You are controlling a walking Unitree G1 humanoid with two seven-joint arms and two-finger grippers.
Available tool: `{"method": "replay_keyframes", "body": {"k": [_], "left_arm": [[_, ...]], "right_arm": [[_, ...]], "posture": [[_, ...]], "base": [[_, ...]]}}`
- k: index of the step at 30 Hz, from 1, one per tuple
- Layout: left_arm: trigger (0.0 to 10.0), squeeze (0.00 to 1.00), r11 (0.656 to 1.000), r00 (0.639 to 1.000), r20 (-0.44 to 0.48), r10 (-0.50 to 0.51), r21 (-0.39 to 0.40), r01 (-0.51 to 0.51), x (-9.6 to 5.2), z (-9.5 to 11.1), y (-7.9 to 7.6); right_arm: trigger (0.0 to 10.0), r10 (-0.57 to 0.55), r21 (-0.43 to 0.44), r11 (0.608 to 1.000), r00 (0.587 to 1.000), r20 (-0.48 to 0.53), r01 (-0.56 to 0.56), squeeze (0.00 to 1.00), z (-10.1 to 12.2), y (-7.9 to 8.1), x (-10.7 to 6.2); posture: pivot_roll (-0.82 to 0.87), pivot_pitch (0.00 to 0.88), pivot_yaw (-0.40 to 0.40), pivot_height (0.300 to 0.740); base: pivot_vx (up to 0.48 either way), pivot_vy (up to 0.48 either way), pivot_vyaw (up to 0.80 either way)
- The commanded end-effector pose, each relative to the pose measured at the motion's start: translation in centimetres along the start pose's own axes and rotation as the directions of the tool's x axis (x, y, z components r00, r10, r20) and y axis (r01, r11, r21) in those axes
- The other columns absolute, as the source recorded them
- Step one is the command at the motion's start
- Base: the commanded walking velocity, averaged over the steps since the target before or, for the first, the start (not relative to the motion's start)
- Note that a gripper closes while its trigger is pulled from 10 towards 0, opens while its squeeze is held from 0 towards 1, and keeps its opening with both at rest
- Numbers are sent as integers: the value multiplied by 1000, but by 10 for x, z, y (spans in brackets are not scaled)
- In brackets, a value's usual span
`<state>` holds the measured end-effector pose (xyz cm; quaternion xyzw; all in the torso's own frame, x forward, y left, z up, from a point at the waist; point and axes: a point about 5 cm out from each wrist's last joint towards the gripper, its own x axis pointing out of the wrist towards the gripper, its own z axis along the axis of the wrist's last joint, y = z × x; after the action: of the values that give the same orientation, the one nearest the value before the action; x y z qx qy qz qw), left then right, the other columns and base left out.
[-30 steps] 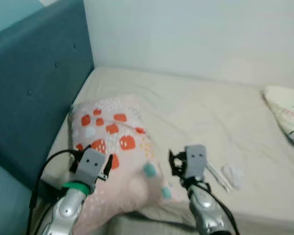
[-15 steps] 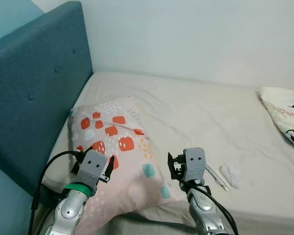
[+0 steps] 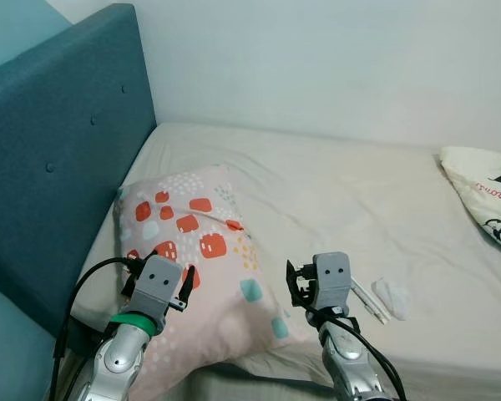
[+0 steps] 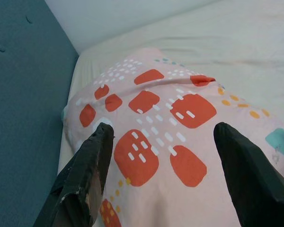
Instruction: Clean up the room
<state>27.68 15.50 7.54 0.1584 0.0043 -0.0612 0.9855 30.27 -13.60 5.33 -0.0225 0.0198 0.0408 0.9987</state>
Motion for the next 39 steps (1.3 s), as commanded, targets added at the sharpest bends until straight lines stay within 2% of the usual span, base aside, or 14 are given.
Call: {"method": "replay_keyframes", "body": {"k": [1,13,21,24,25,28,29,31,33,34,37,38,39], "left_arm": [[10000,0,1000,999,-35,5,-2,-5,-3,-7,-1],[10000,0,1000,999,-43,15,-2,-15,-7,-9,1],[10000,0,999,999,-35,36,3,-36,-9,-7,3],[10000,0,992,995,17,95,79,-96,-11,1,13],[10000,0,992,995,17,95,79,-96,-11,1,13],[10000,0,971,978,74,193,126,-201,-15,11,32],[10000,0,971,978,74,193,126,-201,-15,11,32],[10000,0,954,963,98,252,144,-264,-19,17,46],[10000,0,937,946,104,306,142,-319,-24,20,59],[10000,0,937,946,104,306,142,-319,-24,20,59],[10000,0,915,921,74,383,109,-389,-35,20,76],[10000,0,915,921,74,383,109,-389,-35,20,76],[10000,0,900,904,54,424,84,-428,-44,21,83]], "right_arm": [[10000,-1,7,1000,1000,-24,1,0,-5,1,-3],[10000,7,10,1000,1000,-27,-7,0,-6,2,-4],[10000,12,11,1000,1000,-25,-12,0,-5,3,-4],[10000,23,13,1000,1000,-18,-23,0,-2,3,-3],[10000,23,13,1000,1000,-18,-23,0,-2,3,-3],[10000,55,20,998,998,10,-55,0,5,7,1],[10000,55,20,998,998,10,-55,0,5,7,1],[10000,79,19,997,996,46,-80,0,13,11,4],[10000,101,10,995,992,81,-102,0,23,15,8],[10000,101,10,995,992,81,-102,0,23,15,8],[10000,131,17,991,982,136,-134,0,41,22,16],[10000,131,17,991,982,136,-134,0,41,22,16],[10000,148,21,988,974,171,-154,0,53,26,21]], "posture": [[9,38,42,690],[16,47,40,630],[21,58,35,605],[30,69,29,585],[30,69,29,585],[40,83,24,570],[40,83,24,570],[47,95,20,565],[52,104,15,565],[52,104,15,565],[63,125,2,565],[63,125,2,565],[66,139,-4,565]], "base": [[0,0,0],[0,0,0],[0,0,0],[0,0,0],[0,0,0],[0,0,0],[0,0,0],[0,0,0],[0,0,0],[0,0,0],[0,0,0],[0,0,0],[0,0,0]]}}
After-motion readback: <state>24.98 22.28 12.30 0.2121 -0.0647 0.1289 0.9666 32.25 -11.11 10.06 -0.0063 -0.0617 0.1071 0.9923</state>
